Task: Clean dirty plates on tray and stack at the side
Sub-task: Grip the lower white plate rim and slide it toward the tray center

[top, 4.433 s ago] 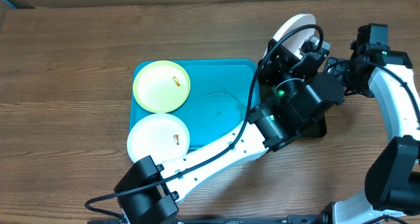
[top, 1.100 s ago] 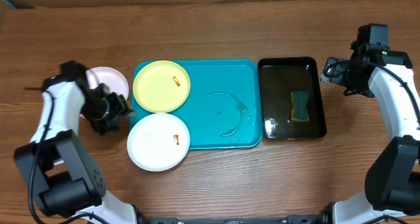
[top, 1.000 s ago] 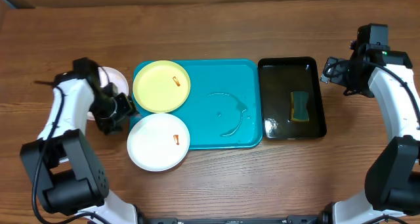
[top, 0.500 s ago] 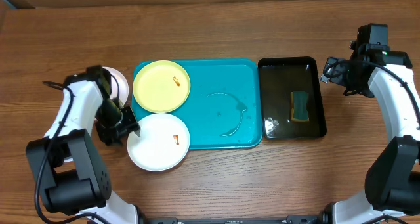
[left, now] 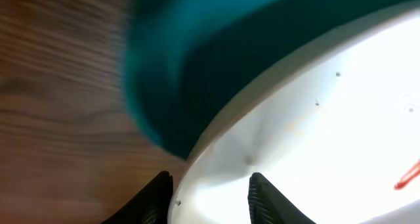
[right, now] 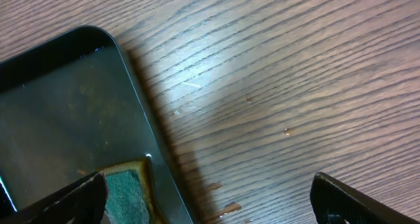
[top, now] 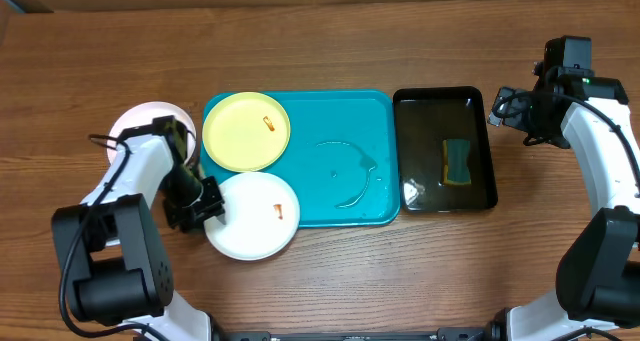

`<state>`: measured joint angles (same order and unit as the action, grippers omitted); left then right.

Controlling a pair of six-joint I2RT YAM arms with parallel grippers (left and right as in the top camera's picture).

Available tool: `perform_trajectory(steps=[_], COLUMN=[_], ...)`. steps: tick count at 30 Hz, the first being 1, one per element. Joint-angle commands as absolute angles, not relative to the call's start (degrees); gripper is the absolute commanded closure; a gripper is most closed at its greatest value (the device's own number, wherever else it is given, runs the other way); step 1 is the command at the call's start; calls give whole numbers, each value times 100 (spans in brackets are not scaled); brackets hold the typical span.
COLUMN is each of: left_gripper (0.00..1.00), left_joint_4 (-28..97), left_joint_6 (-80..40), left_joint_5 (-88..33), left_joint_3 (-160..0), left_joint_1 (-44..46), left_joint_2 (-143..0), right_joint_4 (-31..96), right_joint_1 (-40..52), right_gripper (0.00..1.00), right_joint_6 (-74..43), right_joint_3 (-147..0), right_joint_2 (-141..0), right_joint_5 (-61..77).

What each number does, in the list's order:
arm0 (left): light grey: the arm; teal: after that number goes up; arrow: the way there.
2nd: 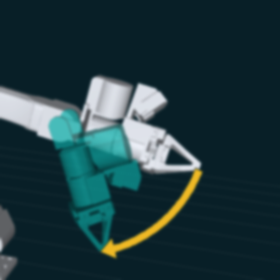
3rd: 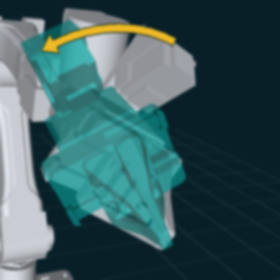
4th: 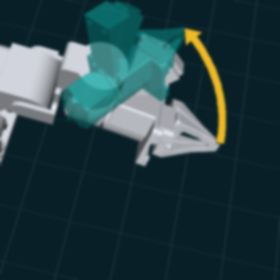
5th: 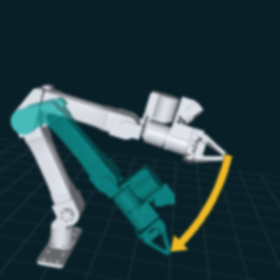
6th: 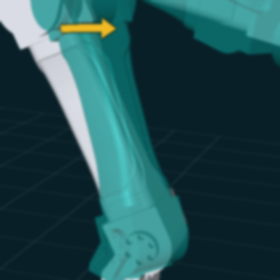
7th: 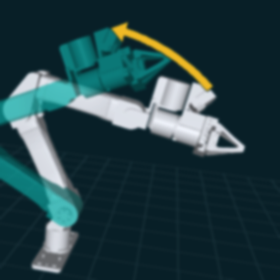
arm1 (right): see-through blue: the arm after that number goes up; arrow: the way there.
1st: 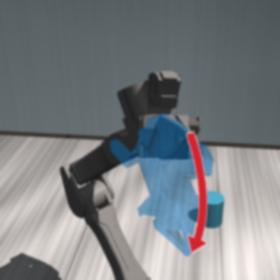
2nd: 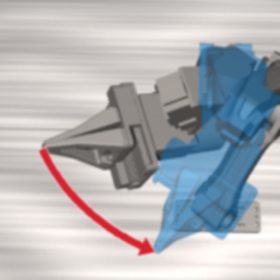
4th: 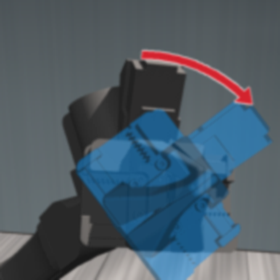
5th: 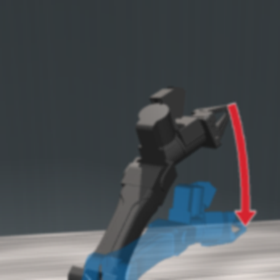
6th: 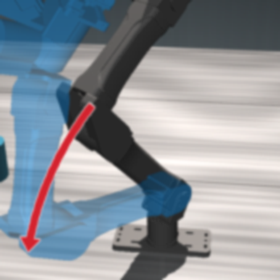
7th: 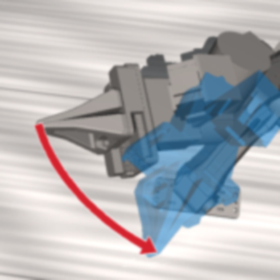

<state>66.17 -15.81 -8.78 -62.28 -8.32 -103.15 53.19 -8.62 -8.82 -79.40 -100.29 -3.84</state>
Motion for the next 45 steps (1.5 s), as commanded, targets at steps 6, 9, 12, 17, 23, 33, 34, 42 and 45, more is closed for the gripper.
perform_trajectory(steps=[6, 9, 12, 17, 23, 33, 34, 42, 45], left_gripper=[56, 56, 56, 54, 52, 53, 53, 55, 57], left_joint_4=[6346, 5994, 5566, 4998, 4657, 4449, 4372, 3852, 3848], left_joint_6=[-1514, -1881, -2222, -2561, -2692, -3179, -3179, -3177, -3179], left_joint_5=[-1332, -1339, -1341, -1343, -1288, -390, -381, -381, -259], left_joint_3=[-6198, -6198, -6198, -6198, -6198, -6198, -6198, -6195, -6173], left_joint_1=[340, 770, 1221, 1822, 2132, 2108, 2108, 2108, 2115], left_joint_2=[-10189, -10189, -10189, -10189, -10189, -10189, -10189, -10189, -10189], right_joint_4=[5301, 5301, 5301, 5301, 5301, 5301, 5301, 5301, 5280], right_joint_1=[-871, -871, -871, -871, -871, -871, -871, -871, -871], right_gripper=[0, 0, 0, 0, 0, 0, 0, 0, 0], right_joint_6=[-897, -897, -897, -897, -897, -899, -899, -897, -908], right_joint_3=[-8071, -8071, -8071, -8071, -8071, -8071, -8071, -8071, -8071], right_joint_2=[-9911, -9911, -9911, -9911, -9911, -9911, -9911, -9911, -9911], right_joint_5=[-445, -445, -445, -445, -443, -445, -445, -445, -379])
